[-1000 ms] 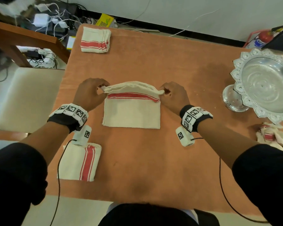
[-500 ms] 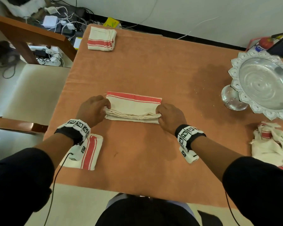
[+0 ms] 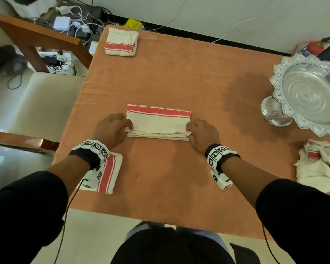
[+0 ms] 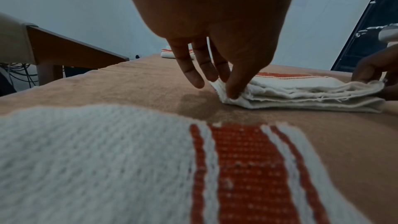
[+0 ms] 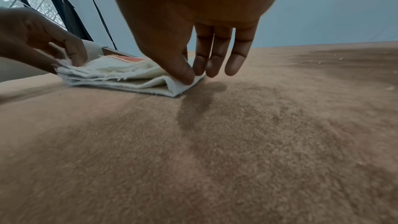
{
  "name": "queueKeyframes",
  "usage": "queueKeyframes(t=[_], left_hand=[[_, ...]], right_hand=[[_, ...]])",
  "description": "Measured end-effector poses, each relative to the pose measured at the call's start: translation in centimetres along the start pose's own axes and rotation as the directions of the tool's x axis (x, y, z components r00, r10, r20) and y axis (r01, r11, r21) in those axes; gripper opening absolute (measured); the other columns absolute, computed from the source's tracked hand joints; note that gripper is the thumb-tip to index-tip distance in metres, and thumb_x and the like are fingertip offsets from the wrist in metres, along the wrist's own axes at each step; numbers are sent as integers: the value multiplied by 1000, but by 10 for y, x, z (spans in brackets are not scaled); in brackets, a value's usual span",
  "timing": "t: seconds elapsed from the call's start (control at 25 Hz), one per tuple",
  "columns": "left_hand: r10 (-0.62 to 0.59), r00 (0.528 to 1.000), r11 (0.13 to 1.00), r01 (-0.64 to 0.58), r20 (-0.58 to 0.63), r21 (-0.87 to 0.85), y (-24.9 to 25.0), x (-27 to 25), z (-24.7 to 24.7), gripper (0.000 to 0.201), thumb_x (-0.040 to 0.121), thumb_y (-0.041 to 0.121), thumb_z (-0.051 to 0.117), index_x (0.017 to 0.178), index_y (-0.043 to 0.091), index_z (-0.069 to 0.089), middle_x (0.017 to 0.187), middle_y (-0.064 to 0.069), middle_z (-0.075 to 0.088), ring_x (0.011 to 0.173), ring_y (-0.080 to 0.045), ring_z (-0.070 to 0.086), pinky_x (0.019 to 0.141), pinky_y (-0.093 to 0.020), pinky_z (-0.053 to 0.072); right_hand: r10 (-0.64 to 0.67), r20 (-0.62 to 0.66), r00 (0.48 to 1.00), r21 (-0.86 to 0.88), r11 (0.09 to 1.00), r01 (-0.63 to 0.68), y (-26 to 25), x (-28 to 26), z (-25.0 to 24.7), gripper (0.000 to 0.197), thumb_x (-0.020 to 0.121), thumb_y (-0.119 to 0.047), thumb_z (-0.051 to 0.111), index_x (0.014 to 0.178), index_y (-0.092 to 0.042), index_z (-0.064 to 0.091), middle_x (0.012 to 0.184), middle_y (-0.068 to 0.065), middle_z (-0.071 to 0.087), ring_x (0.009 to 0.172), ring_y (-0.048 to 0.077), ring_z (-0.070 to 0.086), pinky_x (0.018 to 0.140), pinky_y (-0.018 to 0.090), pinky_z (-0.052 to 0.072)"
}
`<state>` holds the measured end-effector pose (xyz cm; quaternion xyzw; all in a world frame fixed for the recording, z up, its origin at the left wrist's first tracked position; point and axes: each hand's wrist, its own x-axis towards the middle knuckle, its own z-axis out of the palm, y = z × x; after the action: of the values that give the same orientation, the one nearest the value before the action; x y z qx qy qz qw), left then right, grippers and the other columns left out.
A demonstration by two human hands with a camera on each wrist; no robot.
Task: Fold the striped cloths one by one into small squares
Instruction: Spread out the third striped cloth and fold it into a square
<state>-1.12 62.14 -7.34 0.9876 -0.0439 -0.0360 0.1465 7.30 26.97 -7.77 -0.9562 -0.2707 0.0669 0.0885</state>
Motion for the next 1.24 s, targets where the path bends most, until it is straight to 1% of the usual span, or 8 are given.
queueKeyframes(t=[0.2, 0.32, 0.44, 0.56, 0.68, 0.8, 0.96, 1.24], left_hand=[[-39, 998, 999, 41, 45, -31, 5, -5, 3, 34, 72, 6, 70, 97, 27, 79, 95, -3, 64, 85, -31, 60, 65, -43, 54], [-69, 996, 996, 71, 53, -44, 10, -3, -4, 36, 65, 24, 67, 97, 32, 80, 102, 1, 58, 88, -26, 55, 68, -40, 53], [-45, 994, 998, 41, -104, -47, 21, 9, -12, 27, 78, 39, 62, 95, 25, 79, 103, -1, 56, 88, -25, 52, 71, -41, 48], [9, 967, 997, -28, -254, -72, 51, 34, -12, 18, 92, 21, 63, 107, 17, 72, 109, -4, 61, 96, -26, 56, 74, -41, 50], [68, 989, 996, -76, -133, -54, 73, 60, 9, 42, 88, 0, 61, 129, 9, 65, 133, -10, 63, 118, -33, 59, 93, -46, 54], [104, 994, 993, -102, 42, -59, 70, 70, 37, 72, 76, -15, 61, 145, -1, 50, 149, -21, 50, 140, -40, 47, 117, -47, 40], [72, 990, 996, -77, 122, 33, 57, 62, 55, 75, 87, 2, 65, 156, 5, 36, 165, -15, 32, 154, -36, 27, 124, -48, 30], [98, 984, 989, -113, 149, 92, 32, 49, 51, 73, 100, 20, 52, 164, 13, 18, 172, -11, 9, 160, -28, 8, 129, -46, 16]], right_hand=[[13, 48, 999, 6, 1000, -14, 0, -2, 6, 22, 76, -11, 71, 96, -20, 69, 94, 6, 62, 87, 31, 58, 59, 32, 40], [-19, 27, 999, -26, 999, 20, 2, 1, 2, 20, 72, -7, 73, 89, -18, 73, 88, 6, 62, 85, 31, 56, 60, 30, 35], [-46, -83, 995, -16, 999, 45, -6, 11, -8, 25, 71, -5, 64, 92, -14, 72, 90, 8, 63, 84, 31, 55, 63, 35, 45], [-80, -122, 989, 23, 996, 83, -30, 27, -8, 31, 83, -15, 56, 111, -13, 68, 103, 7, 66, 96, 29, 56, 78, 42, 50], [-109, -70, 992, 85, 990, 115, -59, 47, 4, 38, 88, -15, 58, 125, -8, 63, 123, 9, 64, 114, 29, 55, 98, 41, 47], [-85, 9, 996, 170, 982, 82, -78, 63, 23, 54, 85, -1, 61, 139, 1, 54, 142, 16, 55, 133, 32, 48, 117, 39, 36], [-92, 142, 986, 121, 990, 75, -74, 64, 44, 65, 89, -7, 65, 149, 2, 41, 155, 18, 40, 147, 35, 33, 123, 43, 27], [-39, 98, 994, 140, 990, 26, -38, 48, 31, 63, 102, -28, 52, 156, -1, 31, 166, 13, 23, 155, 27, 17, 127, 38, 16]])
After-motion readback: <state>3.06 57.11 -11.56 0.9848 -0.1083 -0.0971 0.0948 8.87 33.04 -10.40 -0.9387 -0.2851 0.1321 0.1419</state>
